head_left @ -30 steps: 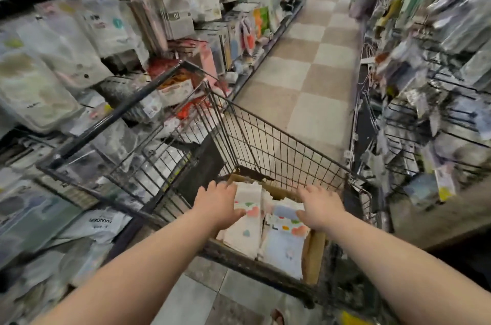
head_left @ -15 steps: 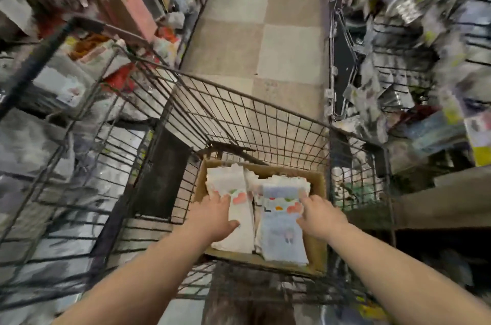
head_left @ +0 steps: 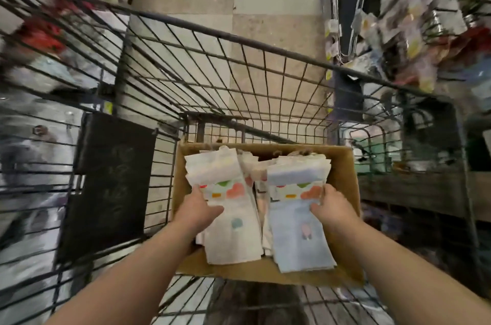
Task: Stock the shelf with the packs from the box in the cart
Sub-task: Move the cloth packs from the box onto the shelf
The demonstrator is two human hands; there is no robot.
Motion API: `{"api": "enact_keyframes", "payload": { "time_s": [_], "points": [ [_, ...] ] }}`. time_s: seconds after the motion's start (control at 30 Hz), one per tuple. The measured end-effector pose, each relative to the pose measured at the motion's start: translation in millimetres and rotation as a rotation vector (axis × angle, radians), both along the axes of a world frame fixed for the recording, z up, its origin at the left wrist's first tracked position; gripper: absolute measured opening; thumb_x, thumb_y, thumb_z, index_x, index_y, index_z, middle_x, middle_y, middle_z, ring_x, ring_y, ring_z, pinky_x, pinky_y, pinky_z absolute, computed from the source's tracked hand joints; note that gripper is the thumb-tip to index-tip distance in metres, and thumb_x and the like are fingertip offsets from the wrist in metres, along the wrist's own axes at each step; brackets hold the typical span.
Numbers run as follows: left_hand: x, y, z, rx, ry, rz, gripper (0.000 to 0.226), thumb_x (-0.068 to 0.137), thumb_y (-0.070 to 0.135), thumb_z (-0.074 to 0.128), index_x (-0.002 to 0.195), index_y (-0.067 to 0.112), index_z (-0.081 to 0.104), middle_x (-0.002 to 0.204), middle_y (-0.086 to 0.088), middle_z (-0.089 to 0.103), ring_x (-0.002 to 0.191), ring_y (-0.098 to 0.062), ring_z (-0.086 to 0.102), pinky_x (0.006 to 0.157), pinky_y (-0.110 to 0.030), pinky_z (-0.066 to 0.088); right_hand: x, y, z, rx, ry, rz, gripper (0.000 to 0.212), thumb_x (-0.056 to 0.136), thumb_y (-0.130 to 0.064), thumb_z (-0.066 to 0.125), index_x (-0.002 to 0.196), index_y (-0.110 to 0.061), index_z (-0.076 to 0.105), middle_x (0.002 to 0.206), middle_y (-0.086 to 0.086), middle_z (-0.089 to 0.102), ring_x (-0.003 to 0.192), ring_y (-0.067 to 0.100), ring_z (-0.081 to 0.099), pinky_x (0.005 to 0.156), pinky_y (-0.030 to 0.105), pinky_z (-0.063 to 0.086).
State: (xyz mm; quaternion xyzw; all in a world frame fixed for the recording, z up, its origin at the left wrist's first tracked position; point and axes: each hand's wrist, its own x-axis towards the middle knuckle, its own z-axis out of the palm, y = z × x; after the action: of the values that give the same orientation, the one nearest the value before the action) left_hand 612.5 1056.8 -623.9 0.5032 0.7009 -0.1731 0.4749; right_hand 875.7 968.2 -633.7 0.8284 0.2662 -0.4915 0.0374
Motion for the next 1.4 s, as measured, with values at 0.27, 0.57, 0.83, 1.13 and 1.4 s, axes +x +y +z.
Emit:
{"api": "enact_keyframes", "payload": {
  "time_s": [0.27, 0.57, 0.83, 1.13, 1.4],
  "points": [
    [4.1, 9.1, -45.5, 0.117, -0.015, 0.503, 0.098, 0.064, 0.027, 0.088, 0.139, 0.006, 0.028, 0.136, -0.013, 0.051, 0.124, -0.032, 0.051, 0.099, -0.038, 0.044, -8.0, 5.7, -45.1, 0.033, -0.071, -0.335, 0.06, 0.083, -0.027, 0.067, 0.132, -0.011, 0.036, 0.13, 0.015, 0.055, 0.117, 0.037, 0.053, 0.096, 0.045, 0.046],
    [12.5, 3.9, -59.6, 0.143, 0.054, 0.623, 0.091, 0.07, 0.025, 0.082, 0.14, 0.012, 0.025, 0.138, -0.017, 0.045, 0.125, -0.038, 0.047, 0.101, -0.045, 0.041, -7.3, 3.5, -47.4, -0.012, -0.095, -0.387, 0.054, 0.085, -0.036, 0.065, 0.124, -0.007, 0.041, 0.126, 0.017, 0.055, 0.114, 0.038, 0.054, 0.085, 0.041, 0.043],
    [14.0, -0.6, -30.1, 0.056, 0.025, 0.563, 0.053, 0.079, 0.021, 0.075, 0.125, 0.01, 0.052, 0.126, -0.012, 0.057, 0.111, -0.033, 0.057, 0.094, -0.042, 0.049, -21.5, -2.9, -13.2, 0.155, 0.014, -0.394, 0.045, 0.083, -0.042, 0.068, 0.114, -0.023, 0.042, 0.108, -0.005, 0.054, 0.105, 0.025, 0.059, 0.089, 0.043, 0.051],
    [17.7, -9.3, 61.8, 0.054, -0.285, 0.576, 0.018, 0.089, 0.007, 0.06, 0.097, 0.023, 0.056, 0.103, -0.002, 0.065, 0.1, -0.026, 0.064, 0.089, -0.048, 0.054, -24.5, -0.7, 69.9, 0.339, 0.156, -0.321, 0.019, 0.093, -0.036, 0.056, 0.104, -0.021, 0.054, 0.09, -0.007, 0.06, 0.077, 0.009, 0.058, 0.055, 0.024, 0.046],
    [26.2, -19.9, 176.8, 0.31, -0.432, 0.63, 0.029, 0.083, 0.009, 0.064, 0.11, 0.02, 0.058, 0.105, -0.002, 0.064, 0.092, -0.02, 0.062, 0.075, -0.031, 0.052, -18.4, 3.8, 172.9, 0.649, 0.207, -0.268, 0.01, 0.09, -0.023, 0.063, 0.094, -0.017, 0.055, 0.093, 0.005, 0.064, 0.092, 0.024, 0.06, 0.076, 0.034, 0.045]
  ]
}}
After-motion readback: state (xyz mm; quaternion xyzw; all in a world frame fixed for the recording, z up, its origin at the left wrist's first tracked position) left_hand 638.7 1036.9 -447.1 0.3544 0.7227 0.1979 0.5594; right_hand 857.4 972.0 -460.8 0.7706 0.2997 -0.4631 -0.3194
